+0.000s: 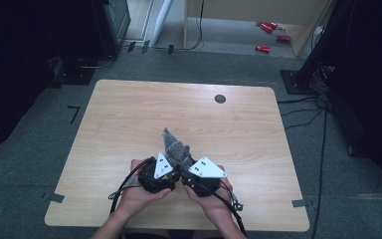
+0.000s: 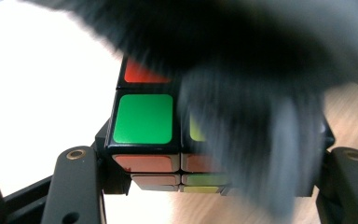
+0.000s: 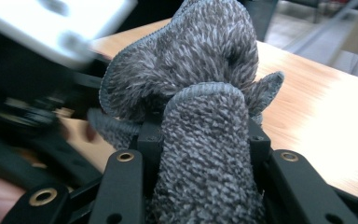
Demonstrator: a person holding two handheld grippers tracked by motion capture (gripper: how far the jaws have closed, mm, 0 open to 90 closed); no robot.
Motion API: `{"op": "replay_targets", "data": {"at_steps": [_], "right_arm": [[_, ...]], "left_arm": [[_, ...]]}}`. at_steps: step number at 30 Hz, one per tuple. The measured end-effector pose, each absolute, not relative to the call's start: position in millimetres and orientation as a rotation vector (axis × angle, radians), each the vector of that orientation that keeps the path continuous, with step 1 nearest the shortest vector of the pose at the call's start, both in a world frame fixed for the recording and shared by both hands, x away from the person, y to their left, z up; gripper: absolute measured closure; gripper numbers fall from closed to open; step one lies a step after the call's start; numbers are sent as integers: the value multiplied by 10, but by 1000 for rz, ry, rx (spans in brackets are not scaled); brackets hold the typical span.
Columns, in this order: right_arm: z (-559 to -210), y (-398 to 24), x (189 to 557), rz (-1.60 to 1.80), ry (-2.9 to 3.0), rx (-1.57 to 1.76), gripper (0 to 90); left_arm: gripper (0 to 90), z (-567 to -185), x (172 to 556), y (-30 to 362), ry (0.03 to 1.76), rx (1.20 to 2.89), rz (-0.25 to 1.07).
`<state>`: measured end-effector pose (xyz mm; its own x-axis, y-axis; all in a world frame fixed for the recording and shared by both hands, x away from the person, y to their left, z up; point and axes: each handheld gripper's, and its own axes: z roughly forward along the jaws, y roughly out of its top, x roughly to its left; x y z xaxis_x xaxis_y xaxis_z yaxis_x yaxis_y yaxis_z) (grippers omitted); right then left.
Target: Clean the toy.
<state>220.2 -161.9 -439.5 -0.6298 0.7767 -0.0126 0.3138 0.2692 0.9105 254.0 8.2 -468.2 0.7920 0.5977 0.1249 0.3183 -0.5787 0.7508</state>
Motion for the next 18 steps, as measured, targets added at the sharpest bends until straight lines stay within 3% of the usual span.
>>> {"op": "replay_targets", "data": {"at_steps": [10,18], "right_arm": [[-4374,-1746,2280,1372,2077,1089,630],[-4367,-1528,2170,1383,2133,943,627]], "left_arm": [[342,-4673,2531,152,666,2198,452],[342,-4686,2514,149,676,2205,470]]}}
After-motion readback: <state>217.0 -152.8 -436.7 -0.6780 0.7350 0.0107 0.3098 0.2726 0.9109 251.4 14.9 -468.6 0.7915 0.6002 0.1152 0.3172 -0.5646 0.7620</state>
